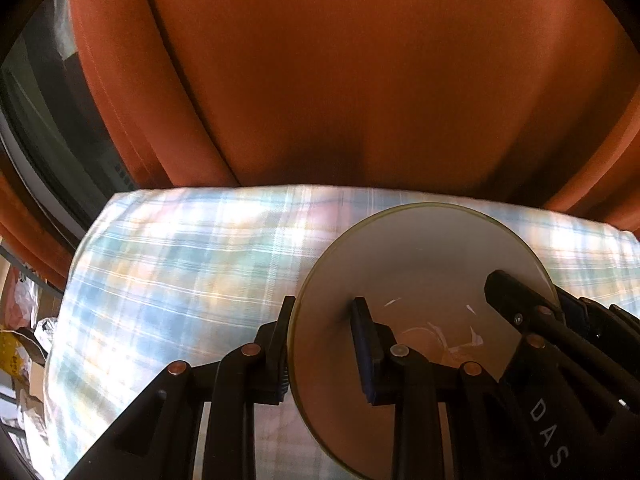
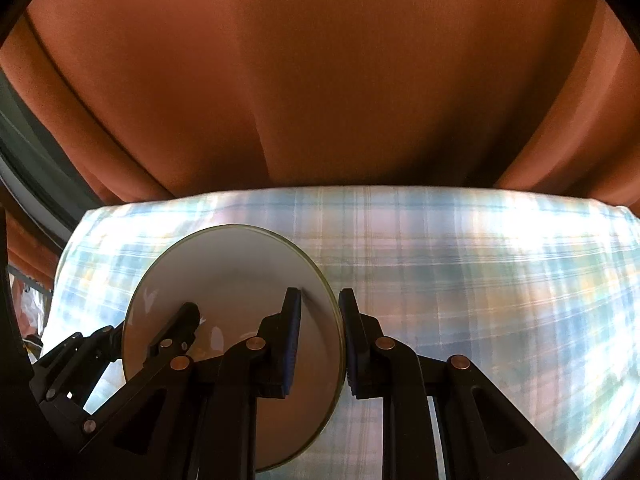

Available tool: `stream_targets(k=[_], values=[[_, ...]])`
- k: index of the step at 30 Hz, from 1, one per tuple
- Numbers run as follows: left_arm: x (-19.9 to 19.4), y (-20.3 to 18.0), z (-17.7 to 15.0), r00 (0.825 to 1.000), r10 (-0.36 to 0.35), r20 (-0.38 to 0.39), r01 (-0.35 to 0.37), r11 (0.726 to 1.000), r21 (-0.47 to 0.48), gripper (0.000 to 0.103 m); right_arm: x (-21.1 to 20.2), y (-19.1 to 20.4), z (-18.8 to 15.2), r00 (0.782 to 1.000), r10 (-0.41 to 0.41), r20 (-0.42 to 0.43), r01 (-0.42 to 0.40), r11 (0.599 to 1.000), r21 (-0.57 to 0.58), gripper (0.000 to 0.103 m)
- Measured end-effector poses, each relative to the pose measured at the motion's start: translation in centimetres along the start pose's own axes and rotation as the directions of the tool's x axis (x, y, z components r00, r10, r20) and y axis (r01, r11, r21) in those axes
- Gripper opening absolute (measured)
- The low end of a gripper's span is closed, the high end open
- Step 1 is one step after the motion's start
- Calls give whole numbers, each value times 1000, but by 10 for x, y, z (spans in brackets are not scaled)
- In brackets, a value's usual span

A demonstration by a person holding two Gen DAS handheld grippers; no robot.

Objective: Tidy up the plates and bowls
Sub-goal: 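Lift the bowl with both tools and carry it to the other bowls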

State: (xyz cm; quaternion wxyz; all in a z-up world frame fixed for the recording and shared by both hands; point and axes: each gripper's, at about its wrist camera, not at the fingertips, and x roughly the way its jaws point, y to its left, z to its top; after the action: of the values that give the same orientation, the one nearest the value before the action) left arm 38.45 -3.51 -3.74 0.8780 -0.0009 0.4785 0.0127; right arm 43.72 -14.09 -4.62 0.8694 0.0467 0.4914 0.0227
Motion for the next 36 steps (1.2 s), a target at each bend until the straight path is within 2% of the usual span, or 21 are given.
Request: stream_targets(k=[11, 21, 28, 36], values=[[-81, 28, -4, 995, -24, 97, 25, 1000, -6, 25, -83, 27, -6, 996, -13, 92, 15, 1000, -15, 23], [-145, 43, -25, 984, -68, 163, 63, 997, 36, 26, -154, 47, -36, 985, -47, 164, 48, 999, -1, 23], [-164, 43, -42, 977, -103, 184, 89, 993, 82, 26, -187, 54, -67, 976, -82, 200, 76, 996, 38, 23], [-188, 30, -70, 971, -116, 207, 94, 989, 117, 27, -217, 44, -105, 969, -97, 227, 84, 994, 67, 23]])
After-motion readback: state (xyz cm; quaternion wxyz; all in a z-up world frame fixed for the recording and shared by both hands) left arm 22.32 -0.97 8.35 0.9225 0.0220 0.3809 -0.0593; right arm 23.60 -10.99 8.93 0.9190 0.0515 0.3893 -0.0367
